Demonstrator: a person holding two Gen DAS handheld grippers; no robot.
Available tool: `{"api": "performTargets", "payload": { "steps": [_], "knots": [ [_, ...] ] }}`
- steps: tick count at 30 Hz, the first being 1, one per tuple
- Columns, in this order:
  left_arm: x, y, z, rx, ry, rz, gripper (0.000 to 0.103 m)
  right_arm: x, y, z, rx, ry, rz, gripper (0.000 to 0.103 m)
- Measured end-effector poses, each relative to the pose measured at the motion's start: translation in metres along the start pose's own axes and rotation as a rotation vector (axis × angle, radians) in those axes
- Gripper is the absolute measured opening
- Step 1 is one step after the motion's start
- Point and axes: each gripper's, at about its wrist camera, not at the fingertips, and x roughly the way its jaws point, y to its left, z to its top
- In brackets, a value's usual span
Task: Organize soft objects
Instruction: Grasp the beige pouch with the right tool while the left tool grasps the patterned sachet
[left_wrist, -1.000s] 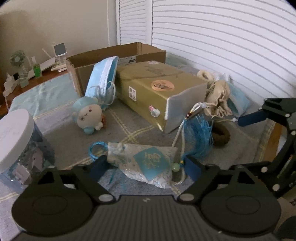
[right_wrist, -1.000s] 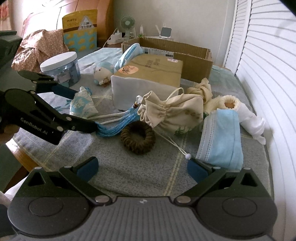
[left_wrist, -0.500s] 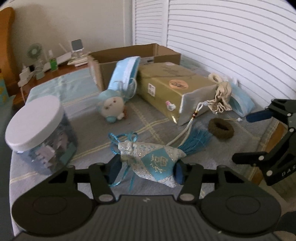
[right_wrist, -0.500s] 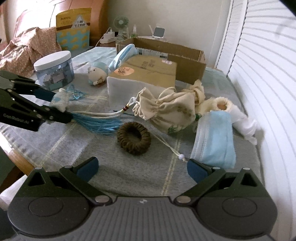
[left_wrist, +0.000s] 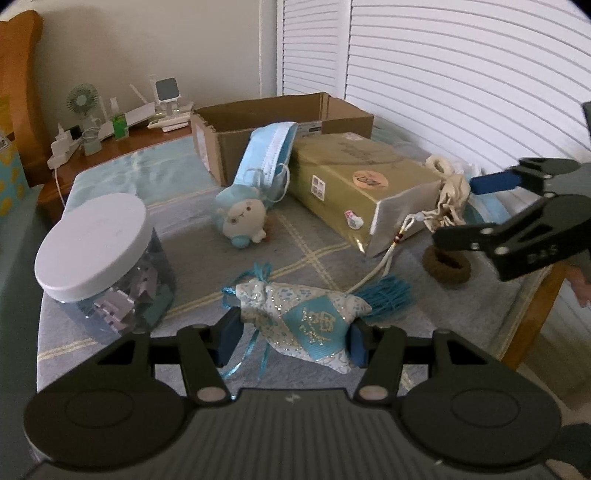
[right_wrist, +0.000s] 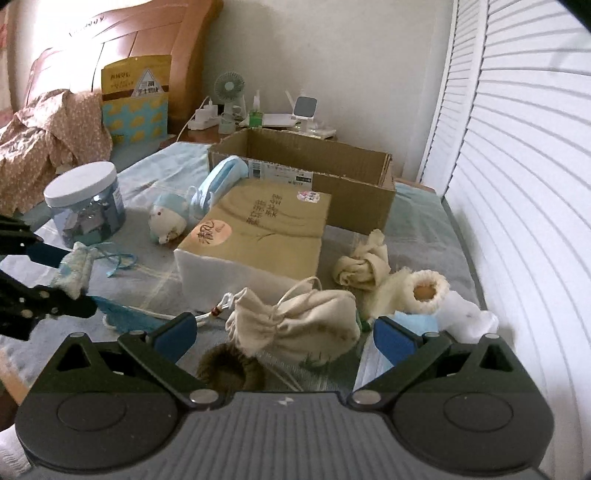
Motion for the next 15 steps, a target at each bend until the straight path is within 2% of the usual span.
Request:
{"api": "performTargets", "payload": {
  "steps": [4,9,15],
  "knots": [
    [0.002,-0.001,0.003,0.008,0.006,-0.008,0.057,0.011,-0.002,0.0,0.005,0.018,0.005,0.099],
    [0.003,-0.001,0.006,0.008,0.018,-0.023,0.057,0.014,-0.002,0.002,-0.003,0.026,0.0,0.086],
    [-0.003,-0.004,0.012,0.046,0.028,-0.019,0.057,0.007,0.0,0.005,-0.01,0.031,-0.019,0.078]
  ]
}}
